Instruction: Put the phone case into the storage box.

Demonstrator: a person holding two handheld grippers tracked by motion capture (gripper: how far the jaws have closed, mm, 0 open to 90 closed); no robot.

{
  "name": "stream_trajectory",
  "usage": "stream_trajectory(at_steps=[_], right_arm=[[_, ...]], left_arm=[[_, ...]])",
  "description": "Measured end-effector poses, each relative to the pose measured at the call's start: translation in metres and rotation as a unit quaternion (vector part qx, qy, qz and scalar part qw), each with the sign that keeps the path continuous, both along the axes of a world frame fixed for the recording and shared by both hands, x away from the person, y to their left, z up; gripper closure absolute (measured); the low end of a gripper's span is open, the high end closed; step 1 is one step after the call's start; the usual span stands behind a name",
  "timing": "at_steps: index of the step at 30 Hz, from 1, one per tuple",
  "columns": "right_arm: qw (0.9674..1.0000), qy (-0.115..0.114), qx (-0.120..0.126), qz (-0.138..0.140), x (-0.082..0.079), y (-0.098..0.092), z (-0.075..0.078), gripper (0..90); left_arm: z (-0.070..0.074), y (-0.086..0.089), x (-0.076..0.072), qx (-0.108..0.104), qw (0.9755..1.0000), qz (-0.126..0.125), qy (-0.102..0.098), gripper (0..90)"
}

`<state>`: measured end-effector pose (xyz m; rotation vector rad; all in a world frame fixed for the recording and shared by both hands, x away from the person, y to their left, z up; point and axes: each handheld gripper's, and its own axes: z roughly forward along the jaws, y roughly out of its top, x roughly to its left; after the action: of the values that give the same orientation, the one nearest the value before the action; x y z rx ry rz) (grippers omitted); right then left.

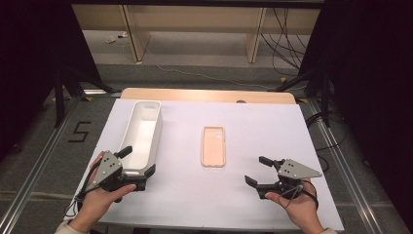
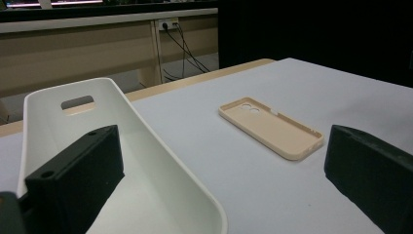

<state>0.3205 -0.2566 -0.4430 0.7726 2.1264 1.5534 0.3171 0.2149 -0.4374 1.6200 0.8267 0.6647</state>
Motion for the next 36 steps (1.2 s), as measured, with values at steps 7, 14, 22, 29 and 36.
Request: stream_trajectory(at_steps=[7,14,22,29,36], right_arm=[[0.9999,0.006,-0.011,-0.001,0.000,-0.001,0.002,17.8],[1.0000,-0.004,-0.001,0.003,0.002,0.002,0.002,24.0],[0.9999,-0.003,0.007,0.009,0.005,0.003,0.003,27.2],[1.0000,0.002,-0.001,0.004,0.011,0.005,0.005,23.7],[0.9998,0.001,-0.022,0.003,0.020,0.012,0.007,20.3]], left_arm=[[0.000,0.000,0.000,0.000,1.0000,0.000,-0.001,0.6],[0.000,0.000,0.000,0.000,1.0000,-0.001,-0.003,0.9],[0.001,-0.001,-0.001,-0.002,1.0000,-0.002,-0.004,1.1],[0.001,-0.001,-0.001,-0.001,1.0000,-0.003,-0.004,1.1],[0.000,-0.003,0.001,-0.005,0.9999,-0.007,-0.005,1.2]])
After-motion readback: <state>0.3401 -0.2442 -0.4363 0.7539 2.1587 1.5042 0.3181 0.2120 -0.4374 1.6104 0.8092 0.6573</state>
